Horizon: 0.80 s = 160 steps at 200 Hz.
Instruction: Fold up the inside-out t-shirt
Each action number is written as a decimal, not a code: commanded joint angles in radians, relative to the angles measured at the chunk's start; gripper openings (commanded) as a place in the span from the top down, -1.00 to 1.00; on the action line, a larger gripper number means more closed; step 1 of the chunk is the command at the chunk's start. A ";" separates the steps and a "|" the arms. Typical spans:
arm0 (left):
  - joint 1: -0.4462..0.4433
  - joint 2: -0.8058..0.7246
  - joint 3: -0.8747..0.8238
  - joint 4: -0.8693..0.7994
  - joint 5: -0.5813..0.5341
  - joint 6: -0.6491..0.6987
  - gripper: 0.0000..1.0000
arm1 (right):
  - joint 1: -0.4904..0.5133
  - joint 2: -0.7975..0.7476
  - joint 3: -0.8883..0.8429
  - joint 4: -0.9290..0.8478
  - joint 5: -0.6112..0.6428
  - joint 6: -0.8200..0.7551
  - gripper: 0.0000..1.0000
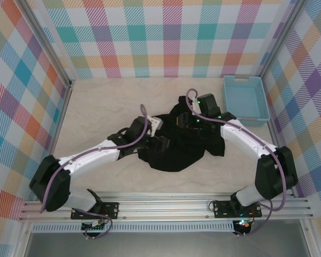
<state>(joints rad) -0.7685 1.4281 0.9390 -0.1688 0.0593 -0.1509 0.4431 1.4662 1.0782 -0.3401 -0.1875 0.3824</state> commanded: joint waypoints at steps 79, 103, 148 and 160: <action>-0.121 0.403 0.341 -0.163 -0.339 0.158 0.49 | -0.123 -0.115 -0.158 0.010 -0.007 -0.008 -0.07; -0.121 0.256 0.272 -0.132 -0.374 0.157 0.87 | -0.124 -0.119 -0.158 0.004 -0.009 -0.014 -0.07; -0.036 -0.205 0.068 -0.086 -0.316 0.084 0.95 | -0.123 -0.150 -0.183 0.045 -0.068 -0.020 -0.09; 0.009 -0.287 0.033 -0.081 -0.283 0.041 0.95 | -0.122 -0.157 -0.188 0.065 -0.099 -0.020 -0.11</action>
<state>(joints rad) -0.8360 1.2911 1.0336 -0.2985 -0.2596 -0.0288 0.3256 1.3388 0.9070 -0.3294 -0.2108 0.3794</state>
